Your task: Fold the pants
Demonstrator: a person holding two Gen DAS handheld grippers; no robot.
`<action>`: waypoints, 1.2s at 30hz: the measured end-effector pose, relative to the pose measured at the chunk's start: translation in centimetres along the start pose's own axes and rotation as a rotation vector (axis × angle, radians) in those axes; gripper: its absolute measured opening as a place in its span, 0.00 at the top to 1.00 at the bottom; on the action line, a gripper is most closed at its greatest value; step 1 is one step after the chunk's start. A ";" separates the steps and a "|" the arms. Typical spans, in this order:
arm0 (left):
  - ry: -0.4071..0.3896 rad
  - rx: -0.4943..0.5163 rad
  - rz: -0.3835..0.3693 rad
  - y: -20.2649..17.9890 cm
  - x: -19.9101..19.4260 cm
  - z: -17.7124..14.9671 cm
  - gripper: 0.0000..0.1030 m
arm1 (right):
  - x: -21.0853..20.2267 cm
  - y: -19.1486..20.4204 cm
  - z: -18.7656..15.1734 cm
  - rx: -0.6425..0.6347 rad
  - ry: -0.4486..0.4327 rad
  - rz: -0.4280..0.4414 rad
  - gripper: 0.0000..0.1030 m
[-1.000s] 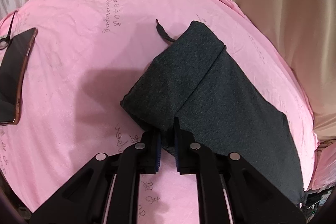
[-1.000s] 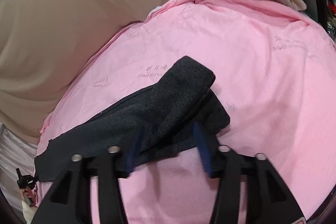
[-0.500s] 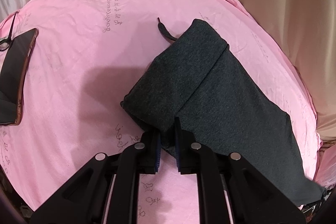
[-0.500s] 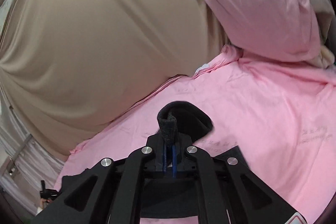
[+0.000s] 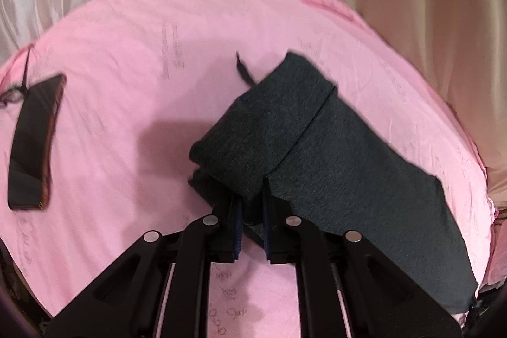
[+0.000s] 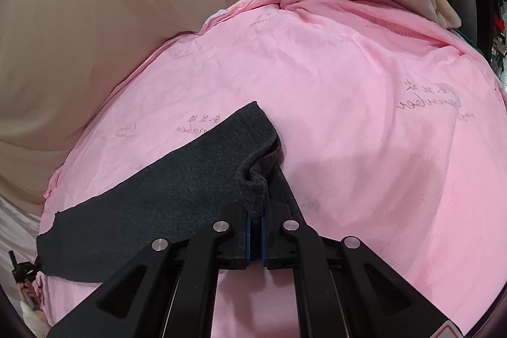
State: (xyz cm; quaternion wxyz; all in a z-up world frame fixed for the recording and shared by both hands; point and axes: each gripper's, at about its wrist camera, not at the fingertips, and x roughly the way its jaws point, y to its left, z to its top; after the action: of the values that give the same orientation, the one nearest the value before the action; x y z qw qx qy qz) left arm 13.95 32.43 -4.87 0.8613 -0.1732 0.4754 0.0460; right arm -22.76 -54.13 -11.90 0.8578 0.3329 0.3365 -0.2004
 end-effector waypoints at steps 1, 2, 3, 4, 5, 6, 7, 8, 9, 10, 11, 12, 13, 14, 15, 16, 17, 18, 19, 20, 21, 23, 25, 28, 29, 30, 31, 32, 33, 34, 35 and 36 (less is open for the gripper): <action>0.008 -0.002 -0.002 0.1 0.2 0.1 0.90 | 0.2 -0.2 -0.1 -0.003 -0.001 -0.005 0.95; 0.033 0.005 0.000 0.4 1.1 0.2 0.89 | 0.0 -0.2 -0.3 -0.003 -0.006 -0.012 0.95; 0.056 0.011 -0.006 0.9 2.0 0.1 0.88 | -0.4 -0.2 -0.5 -0.005 -0.011 -0.020 0.94; 0.054 0.004 -0.028 1.3 2.2 0.0 0.88 | -0.9 -0.1 -0.8 -0.007 -0.021 -0.031 0.87; 0.029 -0.009 -0.071 1.9 1.5 -0.3 0.85 | -1.6 0.0 -1.3 -0.011 -0.034 -0.064 0.71; 0.006 -0.011 -0.093 2.3 0.8 -0.5 0.79 | -2.4 0.2 -1.9 -0.028 -0.055 -0.101 0.63; -0.013 -0.009 -0.097 2.7 0.2 -0.7 0.74 | -3.5 0.5 -2.5 -0.047 -0.084 -0.146 0.47; -0.054 -0.003 -0.072 3.3 -0.9 -1.0 0.65 | -4.2 0.8 -3.0 -0.065 -0.113 -0.179 0.41; -0.075 -0.003 -0.041 3.7 -1.4 -1.0 0.58 | -5.1 1.2 -3.5 -0.086 -0.141 -0.213 0.41; -0.102 -0.007 0.016 4.4 -2.2 -0.9 0.58 | -5.8 1.6 -3.9 -0.104 -0.170 -0.238 0.40; -0.112 -0.008 0.046 4.7 -2.7 -0.7 0.58 | -6.5 2.0 -4.2 -0.115 -0.192 -0.243 0.40; -0.125 -0.004 0.061 4.9 -3.2 -0.3 0.57 | -7.0 2.4 -4.4 -0.117 -0.206 -0.231 0.40; -0.138 0.004 0.054 4.8 -3.6 0.3 0.55 | -7.1 2.8 -4.4 -0.115 -0.212 -0.215 0.40; -0.144 0.006 0.048 4.7 -3.7 0.9 0.41 | -7.1 3.3 -4.3 -0.109 -0.208 -0.190 0.40; -0.145 0.001 0.042 4.6 -3.5 1.3 0.21 | -6.9 3.7 -4.3 -0.104 -0.206 -0.176 0.40; -0.137 -0.004 0.027 4.5 -3.1 1.6 0.17 | -6.6 4.2 -4.3 -0.100 -0.201 -0.164 0.40; -0.112 -0.018 0.018 4.6 -2.0 1.8 0.17 | -6.3 4.5 -4.5 -0.098 -0.194 -0.154 0.40; -0.082 -0.038 0.018 4.8 -1.3 1.8 0.17 | -5.9 4.8 -4.7 -0.096 -0.186 -0.154 0.40; -0.050 -0.066 0.010 5.0 -0.3 1.7 0.17 | -5.7 5.2 -4.9 -0.095 -0.177 -0.154 0.40; -0.026 -0.115 -0.020 5.6 0.3 1.2 0.17 | -5.4 5.5 -5.3 -0.097 -0.166 -0.146 0.40; -0.018 -0.156 -0.054 6.2 0.5 0.4 0.17 | -5.2 5.8 -5.5 -0.097 -0.160 -0.148 0.40; 0.007 -0.227 -0.111 7.1 0.8 -1.0 0.17 | -5.0 6.1 -6.2 -0.100 -0.145 -0.146 0.39; -0.024 -0.248 -0.122 7.1 0.3 -1.9 0.17 | -4.8 6.3 -6.6 -0.097 -0.141 -0.141 0.38; -0.012 -0.267 -0.205 6.1 0.3 -2.1 0.28 | -4.2 6.4 -6.7 -0.075 -0.134 -0.124 0.38; 0.008 -0.277 -0.263 5.5 0.8 -1.9 0.37 | -4.0 6.4 -6.8 -0.067 -0.129 -0.112 0.38; 0.021 -0.287 -0.281 5.0 1.3 -1.7 0.40 | -3.9 6.4 -6.9 -0.061 -0.127 -0.105 0.38; 0.033 -0.299 -0.283 4.7 2.0 -1.4 0.40 | -3.7 6.4 -7.1 -0.056 -0.124 -0.102 0.38; 0.019 -0.303 -0.269 4.4 2.2 -1.1 0.43 | -3.6 6.3 -7.3 -0.052 -0.120 -0.101 0.38; 0.015 -0.303 -0.259 4.1 2.3 -0.9 0.56 | -3.6 6.2 -7.5 -0.042 -0.115 -0.092 0.38; 0.024 -0.320 -0.257 4.1 2.6 -0.6 0.65 | -3.6 5.7 -7.8 -0.016 -0.108 -0.073 0.38; 0.034 -0.342 -0.280 4.3 2.9 -0.5 0.71 | -3.6 5.3 -8.0 0.008 -0.105 -0.059 0.36; 0.038 -0.373 -0.299 4.6 3.1 -0.5 0.75 | -3.6 4.7 -8.2 0.036 -0.103 -0.050 0.35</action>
State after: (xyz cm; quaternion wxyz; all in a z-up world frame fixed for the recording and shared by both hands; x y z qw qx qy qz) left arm 14.09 36.33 -8.90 0.8027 -0.3985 0.4437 0.0015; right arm -26.24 -44.63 -11.81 0.8627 0.3288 0.2965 -0.2446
